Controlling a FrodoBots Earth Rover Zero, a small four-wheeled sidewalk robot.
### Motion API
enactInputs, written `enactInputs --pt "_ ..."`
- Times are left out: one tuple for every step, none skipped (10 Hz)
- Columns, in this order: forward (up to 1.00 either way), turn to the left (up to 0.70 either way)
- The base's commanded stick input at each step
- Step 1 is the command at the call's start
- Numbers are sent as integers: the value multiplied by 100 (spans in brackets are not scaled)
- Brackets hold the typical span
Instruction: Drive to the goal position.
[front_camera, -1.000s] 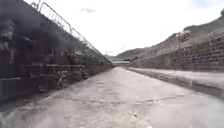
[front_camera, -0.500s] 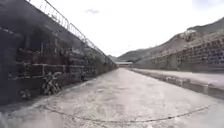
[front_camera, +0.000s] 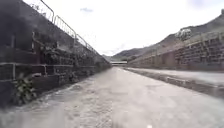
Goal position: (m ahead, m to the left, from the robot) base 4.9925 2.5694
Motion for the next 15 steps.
enactInputs --pt "100 0" --pt "100 0" --pt "100 0" --pt "100 0" --pt "100 0" --pt "100 0" --pt "100 0" --pt "100 0" --pt "100 0" --pt "100 -2" --pt "100 -18" --pt "100 -33" --pt "100 -31" --pt "100 -14" --pt "100 0"
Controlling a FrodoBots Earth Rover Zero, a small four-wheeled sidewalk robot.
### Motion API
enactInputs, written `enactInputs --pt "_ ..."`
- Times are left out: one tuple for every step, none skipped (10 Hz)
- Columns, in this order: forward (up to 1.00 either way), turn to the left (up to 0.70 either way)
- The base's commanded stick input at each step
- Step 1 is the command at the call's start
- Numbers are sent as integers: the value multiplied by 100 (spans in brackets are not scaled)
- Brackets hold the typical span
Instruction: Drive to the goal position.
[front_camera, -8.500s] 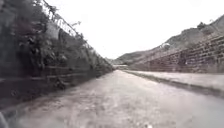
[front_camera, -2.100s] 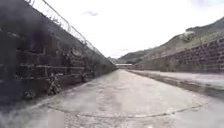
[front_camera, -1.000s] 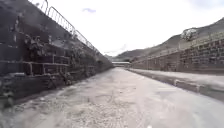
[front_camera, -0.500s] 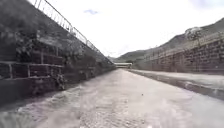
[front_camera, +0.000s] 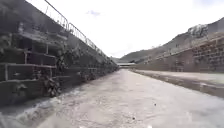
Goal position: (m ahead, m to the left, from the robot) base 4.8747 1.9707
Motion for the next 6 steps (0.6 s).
enactInputs --pt "100 0" --pt "100 0" --pt "100 0" --pt "100 0" --pt "100 0" --pt "100 0"
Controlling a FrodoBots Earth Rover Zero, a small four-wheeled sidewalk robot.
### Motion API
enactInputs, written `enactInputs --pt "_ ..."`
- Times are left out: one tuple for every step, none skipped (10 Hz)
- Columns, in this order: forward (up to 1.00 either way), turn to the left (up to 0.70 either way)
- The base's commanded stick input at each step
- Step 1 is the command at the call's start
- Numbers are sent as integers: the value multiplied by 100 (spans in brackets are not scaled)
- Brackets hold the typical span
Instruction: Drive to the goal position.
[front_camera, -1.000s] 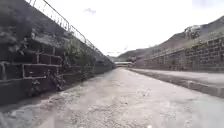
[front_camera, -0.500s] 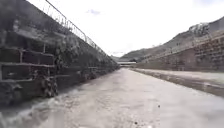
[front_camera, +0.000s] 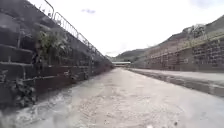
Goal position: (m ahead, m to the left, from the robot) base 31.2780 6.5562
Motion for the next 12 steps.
enactInputs --pt "100 0" --pt "100 0" --pt "100 0" --pt "100 0" --pt "100 0" --pt "100 0" --pt "100 0" --pt "100 0" --pt "100 0" --pt "100 0" --pt "100 0" --pt "100 0"
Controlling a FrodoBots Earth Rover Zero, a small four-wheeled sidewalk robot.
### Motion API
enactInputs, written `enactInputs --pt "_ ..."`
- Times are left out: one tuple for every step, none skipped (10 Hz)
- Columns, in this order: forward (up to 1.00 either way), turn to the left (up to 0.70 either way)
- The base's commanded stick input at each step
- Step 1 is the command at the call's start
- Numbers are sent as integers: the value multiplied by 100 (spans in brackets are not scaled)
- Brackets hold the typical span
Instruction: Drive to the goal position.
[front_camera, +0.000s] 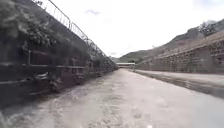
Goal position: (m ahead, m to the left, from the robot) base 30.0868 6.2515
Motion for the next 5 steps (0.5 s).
enactInputs --pt "100 -40" --pt "100 -40" --pt "100 -40" --pt "100 -17" --pt "100 -8"
